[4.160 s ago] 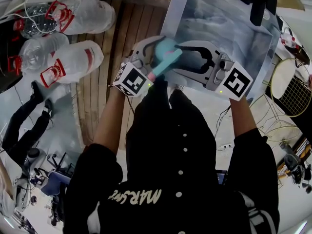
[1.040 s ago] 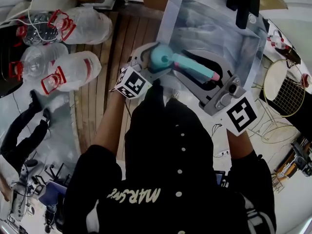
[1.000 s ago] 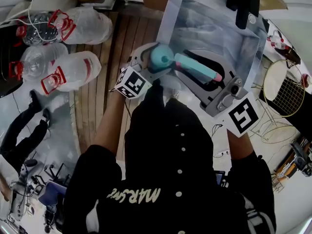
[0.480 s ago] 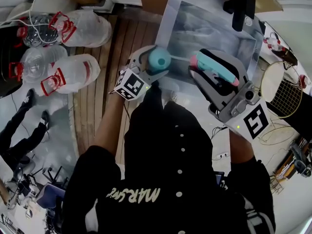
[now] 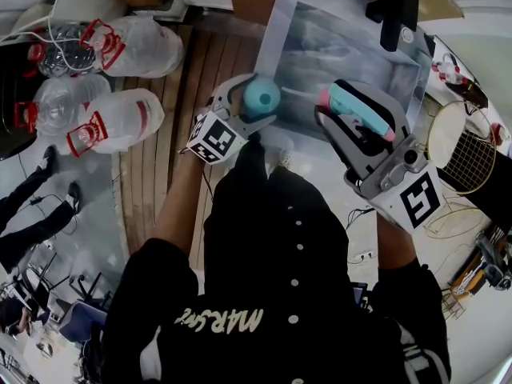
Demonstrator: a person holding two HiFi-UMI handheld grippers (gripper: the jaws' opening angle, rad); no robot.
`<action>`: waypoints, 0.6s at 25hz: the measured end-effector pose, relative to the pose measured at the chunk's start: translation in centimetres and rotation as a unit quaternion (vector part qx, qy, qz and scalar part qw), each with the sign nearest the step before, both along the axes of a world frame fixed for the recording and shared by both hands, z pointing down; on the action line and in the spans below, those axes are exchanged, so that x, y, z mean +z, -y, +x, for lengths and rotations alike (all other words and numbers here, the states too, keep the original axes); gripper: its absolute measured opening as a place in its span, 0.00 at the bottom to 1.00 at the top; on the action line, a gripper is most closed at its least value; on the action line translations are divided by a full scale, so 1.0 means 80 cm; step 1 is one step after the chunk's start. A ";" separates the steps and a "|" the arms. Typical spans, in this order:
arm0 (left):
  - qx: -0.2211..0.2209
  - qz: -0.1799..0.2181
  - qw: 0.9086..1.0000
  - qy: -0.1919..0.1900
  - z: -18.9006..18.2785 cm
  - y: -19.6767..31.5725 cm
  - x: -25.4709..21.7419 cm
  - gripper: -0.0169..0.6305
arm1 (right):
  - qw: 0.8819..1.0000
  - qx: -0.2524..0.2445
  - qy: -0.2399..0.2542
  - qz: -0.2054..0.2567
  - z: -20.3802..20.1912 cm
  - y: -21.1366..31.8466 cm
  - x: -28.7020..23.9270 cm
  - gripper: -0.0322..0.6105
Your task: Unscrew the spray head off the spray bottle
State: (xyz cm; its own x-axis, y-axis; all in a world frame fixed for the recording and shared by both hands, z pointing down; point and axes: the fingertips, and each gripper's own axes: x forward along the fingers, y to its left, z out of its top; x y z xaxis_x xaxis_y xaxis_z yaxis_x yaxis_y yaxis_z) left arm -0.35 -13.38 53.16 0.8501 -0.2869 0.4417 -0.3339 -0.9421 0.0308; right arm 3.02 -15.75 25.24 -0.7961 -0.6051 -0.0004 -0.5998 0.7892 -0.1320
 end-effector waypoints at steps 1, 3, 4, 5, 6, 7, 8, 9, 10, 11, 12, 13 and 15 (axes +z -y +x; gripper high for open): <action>0.000 -0.001 1.000 0.000 0.000 -0.001 0.000 0.64 | 1.000 0.000 0.000 0.001 0.000 -0.001 0.000 0.29; -0.001 -0.002 1.000 -0.003 -0.001 -0.003 -0.001 0.64 | 1.000 0.000 0.000 0.002 0.001 -0.002 0.000 0.29; -0.002 -0.002 1.000 -0.005 -0.002 -0.004 -0.002 0.64 | 1.000 0.001 0.000 0.003 0.001 -0.003 0.001 0.29; -0.004 -0.002 1.000 -0.006 -0.002 -0.004 -0.002 0.64 | 1.000 0.002 0.000 0.003 0.002 -0.004 0.001 0.29; -0.004 -0.001 1.000 -0.008 -0.002 -0.004 -0.004 0.64 | 1.000 0.004 0.000 0.003 0.003 -0.004 0.001 0.29; -0.005 -0.002 1.000 -0.010 -0.002 -0.004 -0.006 0.64 | 1.000 0.006 0.000 0.003 0.005 -0.004 0.001 0.29; -0.005 -0.002 1.000 -0.011 -0.002 -0.004 -0.008 0.64 | 1.000 0.008 -0.001 0.003 0.006 -0.003 0.001 0.29; -0.006 -0.002 1.000 -0.011 -0.003 -0.004 -0.009 0.64 | 1.000 0.009 -0.002 0.003 0.007 -0.003 0.000 0.29; -0.008 0.000 1.000 -0.011 -0.004 -0.003 -0.011 0.64 | 1.000 0.011 -0.002 0.004 0.008 -0.003 -0.001 0.29; -0.010 0.002 1.000 -0.011 -0.005 -0.003 -0.013 0.64 | 1.000 0.013 -0.003 0.005 0.010 -0.003 -0.001 0.29; -0.012 0.003 1.000 -0.010 -0.007 -0.003 -0.014 0.64 | 1.000 0.015 -0.004 0.006 0.012 -0.003 -0.002 0.29; -0.014 0.006 1.000 -0.009 -0.008 -0.003 -0.016 0.64 | 1.000 0.018 -0.005 0.007 0.015 -0.003 -0.003 0.29; -0.017 0.011 1.000 -0.008 -0.011 -0.003 -0.021 0.64 | 1.000 0.026 -0.006 0.009 0.023 -0.002 -0.004 0.29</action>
